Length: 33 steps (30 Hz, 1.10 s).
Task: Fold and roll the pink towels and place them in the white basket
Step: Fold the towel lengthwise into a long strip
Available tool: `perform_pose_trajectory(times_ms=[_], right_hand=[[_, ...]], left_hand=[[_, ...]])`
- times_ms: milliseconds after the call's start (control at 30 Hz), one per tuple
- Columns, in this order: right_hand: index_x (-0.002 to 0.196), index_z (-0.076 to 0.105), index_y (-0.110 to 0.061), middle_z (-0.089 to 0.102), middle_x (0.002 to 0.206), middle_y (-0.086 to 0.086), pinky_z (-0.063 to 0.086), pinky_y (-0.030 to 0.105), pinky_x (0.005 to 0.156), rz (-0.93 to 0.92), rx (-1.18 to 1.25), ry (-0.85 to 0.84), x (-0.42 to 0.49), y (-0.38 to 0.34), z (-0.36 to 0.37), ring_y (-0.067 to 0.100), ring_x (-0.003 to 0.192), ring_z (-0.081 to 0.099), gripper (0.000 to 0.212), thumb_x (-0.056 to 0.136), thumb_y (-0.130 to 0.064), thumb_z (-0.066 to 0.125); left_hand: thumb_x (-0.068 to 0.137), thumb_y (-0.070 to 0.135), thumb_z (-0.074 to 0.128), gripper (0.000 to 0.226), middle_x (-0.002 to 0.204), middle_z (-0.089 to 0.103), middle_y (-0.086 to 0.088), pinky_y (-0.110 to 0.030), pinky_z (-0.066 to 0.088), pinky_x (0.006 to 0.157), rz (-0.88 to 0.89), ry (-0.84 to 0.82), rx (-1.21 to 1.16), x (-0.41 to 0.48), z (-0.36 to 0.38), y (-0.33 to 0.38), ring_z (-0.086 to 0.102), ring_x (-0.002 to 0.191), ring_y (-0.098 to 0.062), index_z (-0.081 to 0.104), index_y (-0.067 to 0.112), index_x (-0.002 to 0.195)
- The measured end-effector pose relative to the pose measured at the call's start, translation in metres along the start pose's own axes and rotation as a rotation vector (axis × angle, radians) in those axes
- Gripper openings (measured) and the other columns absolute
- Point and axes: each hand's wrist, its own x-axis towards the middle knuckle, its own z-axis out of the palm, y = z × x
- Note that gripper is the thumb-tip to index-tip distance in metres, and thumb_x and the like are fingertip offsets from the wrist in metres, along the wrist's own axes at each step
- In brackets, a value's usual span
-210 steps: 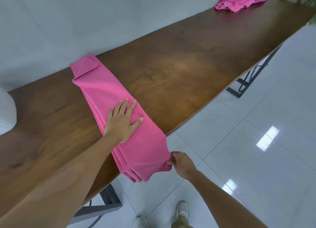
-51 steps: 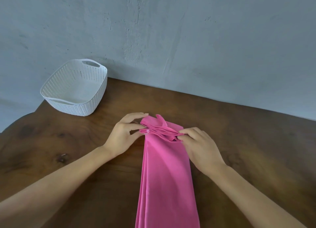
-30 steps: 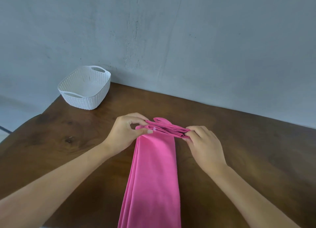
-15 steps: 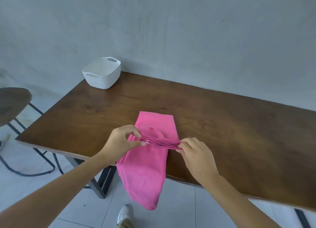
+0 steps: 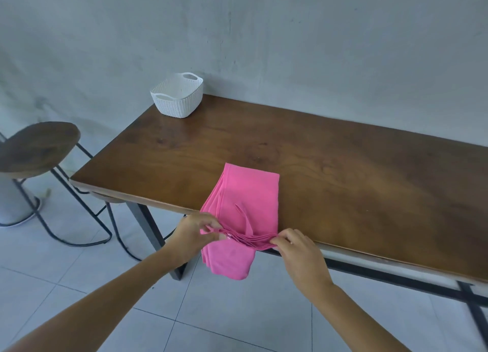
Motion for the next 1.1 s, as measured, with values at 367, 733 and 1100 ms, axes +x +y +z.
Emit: perform_pose_trajectory(times_ms=[367, 733, 1100], right_hand=[[0.084, 0.067, -0.025, 0.057, 0.084, -0.012, 0.046, 0.026, 0.063, 0.039, -0.005, -0.025, -0.038, -0.081, 0.008, 0.015, 0.075, 0.056, 0.029, 0.096, -0.045, 0.049], [0.081, 0.062, -0.023, 0.055, 0.080, -0.015, 0.032, 0.017, 0.065, 0.122, -0.035, 0.056, -0.013, -0.168, -0.044, 0.008, 0.076, 0.050, 0.031, 0.096, -0.047, 0.049], [0.077, 0.063, -0.022, 0.058, 0.078, -0.013, 0.045, 0.028, 0.062, 0.092, -0.158, 0.083, 0.008, -0.198, -0.089, 0.014, 0.074, 0.056, 0.043, 0.098, -0.053, 0.041]], left_hand=[[0.078, 0.018, 0.088, 0.011, 0.083, 0.073, 0.003, -0.037, 0.058, 0.080, -0.079, -0.136, -0.022, -0.049, -0.034, -0.030, 0.068, 0.079, -0.016, 0.078, 0.015, 0.078], [0.075, 0.021, 0.089, 0.013, 0.077, 0.075, 0.007, -0.019, 0.054, 0.073, 0.040, -0.100, -0.085, -0.084, -0.116, 0.010, 0.069, 0.073, -0.008, 0.079, 0.012, 0.076], [0.076, 0.031, 0.089, 0.020, 0.080, 0.074, 0.008, -0.034, 0.057, 0.081, 0.117, -0.063, -0.066, -0.108, -0.139, 0.019, 0.070, 0.078, -0.010, 0.077, 0.015, 0.075]])
